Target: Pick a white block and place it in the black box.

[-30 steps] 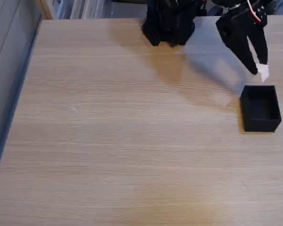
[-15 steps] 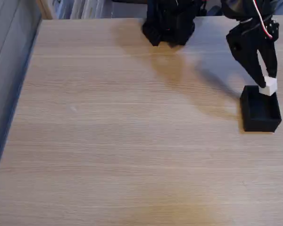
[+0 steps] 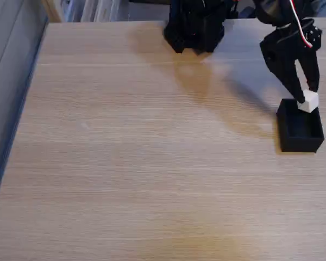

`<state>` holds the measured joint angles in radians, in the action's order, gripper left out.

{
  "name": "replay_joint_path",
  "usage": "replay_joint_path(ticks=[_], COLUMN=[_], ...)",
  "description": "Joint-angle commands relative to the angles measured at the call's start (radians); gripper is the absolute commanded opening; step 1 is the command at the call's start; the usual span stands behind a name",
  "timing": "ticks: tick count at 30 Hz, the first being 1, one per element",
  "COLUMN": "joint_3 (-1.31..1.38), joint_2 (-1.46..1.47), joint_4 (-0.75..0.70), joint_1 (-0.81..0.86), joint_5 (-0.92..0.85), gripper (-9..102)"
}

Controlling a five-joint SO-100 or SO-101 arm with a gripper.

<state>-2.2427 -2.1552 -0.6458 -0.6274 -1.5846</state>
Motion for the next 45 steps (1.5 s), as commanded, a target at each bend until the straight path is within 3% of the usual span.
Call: replay_joint_path(ticks=[1, 16, 24, 38, 45], joint_3=[0.037, 0.041, 0.025, -0.382, -0.624], joint_2=[-0.011, -0.043, -0.137, -0.643, -0.950], joint_4=[0.005, -0.052, -0.132, -0.351, -0.612], joint_1=[0.005, 0.005, 0.064, 0.482, 0.626], joint_5=[0.014, 0.011, 0.035, -0.120, -0.170], gripper=[13, 18, 0, 0, 0])
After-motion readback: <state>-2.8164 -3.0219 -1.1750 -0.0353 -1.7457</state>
